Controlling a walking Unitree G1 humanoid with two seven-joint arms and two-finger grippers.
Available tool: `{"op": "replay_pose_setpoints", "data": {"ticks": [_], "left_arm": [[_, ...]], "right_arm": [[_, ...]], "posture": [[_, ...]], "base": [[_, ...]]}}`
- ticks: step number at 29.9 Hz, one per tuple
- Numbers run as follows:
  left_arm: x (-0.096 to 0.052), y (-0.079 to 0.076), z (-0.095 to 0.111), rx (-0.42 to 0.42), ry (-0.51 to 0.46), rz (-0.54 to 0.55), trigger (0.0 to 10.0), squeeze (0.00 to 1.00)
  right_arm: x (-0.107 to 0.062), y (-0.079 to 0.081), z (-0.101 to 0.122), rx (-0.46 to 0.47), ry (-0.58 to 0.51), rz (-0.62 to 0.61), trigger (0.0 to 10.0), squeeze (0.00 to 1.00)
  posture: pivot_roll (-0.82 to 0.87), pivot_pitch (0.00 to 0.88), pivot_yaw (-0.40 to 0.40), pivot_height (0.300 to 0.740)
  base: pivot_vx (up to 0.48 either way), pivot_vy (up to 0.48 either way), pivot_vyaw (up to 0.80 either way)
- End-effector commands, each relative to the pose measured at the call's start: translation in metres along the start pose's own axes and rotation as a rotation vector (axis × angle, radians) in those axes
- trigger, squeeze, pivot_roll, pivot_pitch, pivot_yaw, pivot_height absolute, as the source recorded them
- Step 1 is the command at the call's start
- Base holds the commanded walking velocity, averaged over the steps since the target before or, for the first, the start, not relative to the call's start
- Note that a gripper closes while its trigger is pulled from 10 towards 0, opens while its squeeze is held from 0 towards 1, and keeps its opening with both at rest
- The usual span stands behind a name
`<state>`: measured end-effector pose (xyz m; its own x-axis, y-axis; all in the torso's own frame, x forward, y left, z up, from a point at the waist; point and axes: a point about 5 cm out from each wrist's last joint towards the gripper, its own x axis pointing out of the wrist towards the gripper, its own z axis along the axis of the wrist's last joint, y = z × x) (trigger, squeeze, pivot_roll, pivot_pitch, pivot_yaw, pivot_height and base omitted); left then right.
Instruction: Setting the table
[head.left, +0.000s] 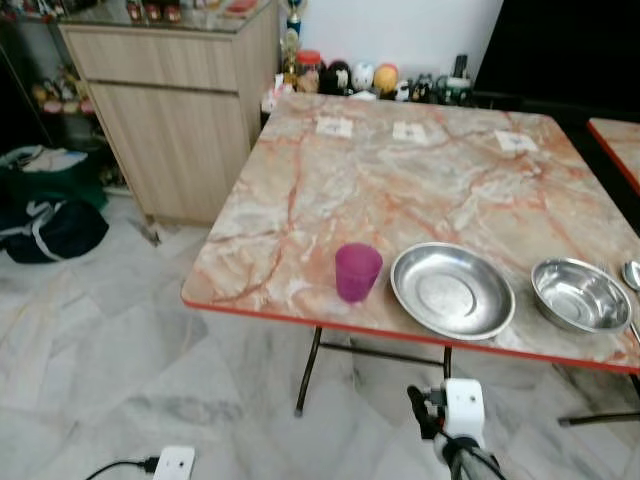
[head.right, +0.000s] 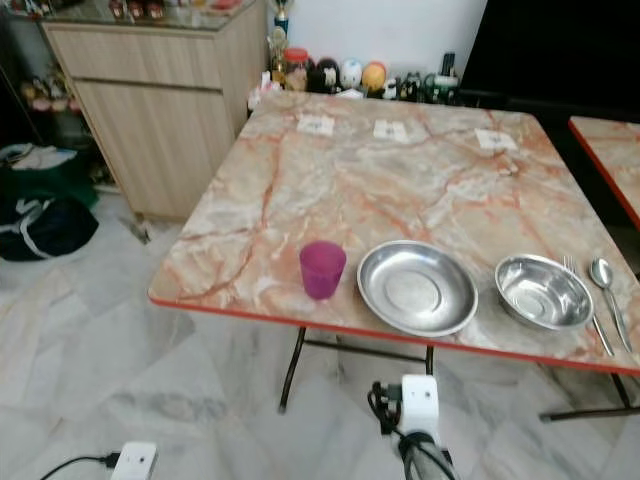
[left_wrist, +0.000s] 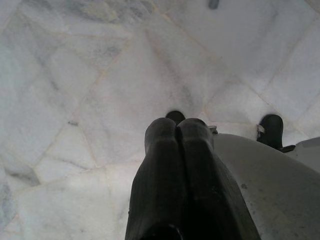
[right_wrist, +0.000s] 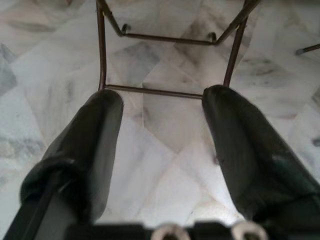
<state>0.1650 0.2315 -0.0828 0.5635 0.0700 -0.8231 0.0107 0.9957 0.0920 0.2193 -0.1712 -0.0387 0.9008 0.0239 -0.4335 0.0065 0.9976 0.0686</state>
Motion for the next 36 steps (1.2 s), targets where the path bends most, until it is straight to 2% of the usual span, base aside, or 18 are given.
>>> {"op": "replay_pose_setpoints", "data": {"ticks": [1, 4, 5, 12, 16, 17, 18, 20, 21, 22, 23, 26, 27, 28, 31, 32, 33, 36], "left_arm": [[-0.001, -0.001, -0.007, -0.003, 0.023, -0.002, 10.0, 0.0], [-0.001, 0.0, -0.008, 0.0, 0.026, -0.001, 10.0, 0.0], [-0.001, 0.0, -0.008, 0.001, 0.024, -0.001, 10.0, 0.0], [-0.001, 0.0, -0.006, 0.013, 0.022, -0.005, 10.0, 0.0], [-0.001, 0.0, -0.006, 0.015, 0.021, -0.004, 10.0, 0.0], [-0.001, 0.0, -0.006, 0.016, 0.022, -0.004, 10.0, 0.0], [-0.001, 0.0, -0.006, 0.017, 0.023, -0.004, 10.0, 0.0], [-0.001, 0.0, -0.006, 0.021, 0.025, -0.007, 10.0, 0.0], [-0.001, 0.0, -0.006, 0.021, 0.025, -0.007, 10.0, 0.0], [-0.001, -0.001, -0.006, 0.021, 0.025, -0.008, 10.0, 0.0], [-0.001, -0.001, -0.006, 0.021, 0.025, -0.008, 10.0, 0.0], [-0.001, -0.001, -0.005, 0.021, 0.022, -0.007, 10.0, 0.0], [-0.001, -0.001, -0.005, 0.021, 0.022, -0.006, 10.0, 0.0], [-0.001, 0.0, -0.006, 0.021, 0.024, -0.004, 10.0, 0.0], [-0.001, 0.0, -0.007, 0.02, 0.027, -0.001, 10.0, 0.0], [-0.002, 0.001, -0.008, 0.02, 0.032, 0.001, 10.0, 0.0], [-0.002, 0.001, -0.009, 0.021, 0.034, 0.002, 10.0, 0.0], [-0.002, 0.003, -0.011, 0.022, 0.04, 0.004, 10.0, 0.0]], "right_arm": [[-0.005, -0.006, 0.009, -0.002, -0.052, -0.002, 10.0, 0.0], [-0.021, -0.01, 0.018, -0.035, -0.126, 0.007, 10.0, 0.0], [-0.028, -0.012, 0.027, -0.038, -0.186, -0.012, 10.0, 0.0], [-0.048, -0.019, 0.049, 0.007, -0.294, -0.083, 10.0, 0.0], [-0.051, -0.021, 0.06, 0.002, -0.316, -0.102, 10.0, 0.0], [-0.045, -0.029, 0.076, 0.054, -0.357, -0.164, 10.0, 0.0], [-0.043, -0.031, 0.081, 0.077, -0.368, -0.186, 10.0, 0.0], [-0.03, -0.039, 0.093, 0.204, -0.383, -0.234, 10.0, 0.0], [-0.03, -0.039, 0.093, 0.204, -0.383, -0.234, 10.0, 0.0], [-0.018, -0.043, 0.103, 0.276, -0.383, -0.255, 10.0, 1.0], [-0.018, -0.043, 0.103, 0.276, -0.383, -0.255, 10.0, 1.0], [-0.005, -0.038, 0.117, 0.374, -0.388, -0.223, 10.0, 1.0], [-0.004, -0.036, 0.119, 0.38, -0.392, -0.213, 10.0, 0.71], [-0.002, -0.033, 0.123, 0.37, -0.389, -0.193, 10.0, 0.0], [0.0, -0.03, 0.125, 0.395, -0.387, -0.175, 10.0, 0.0], [0.002, -0.028, 0.127, 0.43, -0.386, -0.151, 10.0, 0.75], [0.002, -0.028, 0.127, 0.438, -0.388, -0.148, 10.0, 1.0], [0.004, -0.028, 0.128, 0.468, -0.378, -0.165, 10.0, 1.0]], "posture": [[0.04, 0.007, -0.094, 0.74], [0.03, 0.009, -0.094, 0.74], [0.03, 0.008, -0.093, 0.74], [0.03, 0.008, -0.092, 0.74], [0.03, 0.01, -0.088, 0.74], [0.03, 0.01, -0.086, 0.74], [0.03, 0.011, -0.08, 0.74], [0.03, 0.01, -0.073, 0.74], [0.03, 0.01, -0.073, 0.74], [0.04, 0.01, -0.072, 0.74], [0.04, 0.01, -0.072, 0.74], [0.04, 0.01, -0.074, 0.74], [0.04, 0.01, -0.074, 0.74], [0.05, 0.011, -0.074, 0.74], [0.05, 0.012, -0.072, 0.74], [0.05, 0.014, -0.07, 0.74], [0.05, 0.014, -0.07, 0.74], [0.05, 0.017, -0.069, 0.74]], "base": [[0.0, 0.0, 0.0], [0.0, 0.0, 0.0], [0.0, 0.0, 0.0], [0.0, 0.0, 0.0], [0.0, 0.0, 0.0], [0.0, 0.0, 0.0], [0.0, 0.0, 0.0], [0.0, 0.0, 0.0], [0.0, 0.0, 0.0], [0.0, 0.0, 0.0], [0.0, 0.0, 0.0], [0.0, 0.0, 0.0], [0.0, 0.0, 0.0], [0.0, 0.0, 0.0], [0.0, 0.0, 0.0], [0.0, 0.0, 0.0], [0.0, 0.0, 0.0], [0.0, 0.0, 0.0]]}}
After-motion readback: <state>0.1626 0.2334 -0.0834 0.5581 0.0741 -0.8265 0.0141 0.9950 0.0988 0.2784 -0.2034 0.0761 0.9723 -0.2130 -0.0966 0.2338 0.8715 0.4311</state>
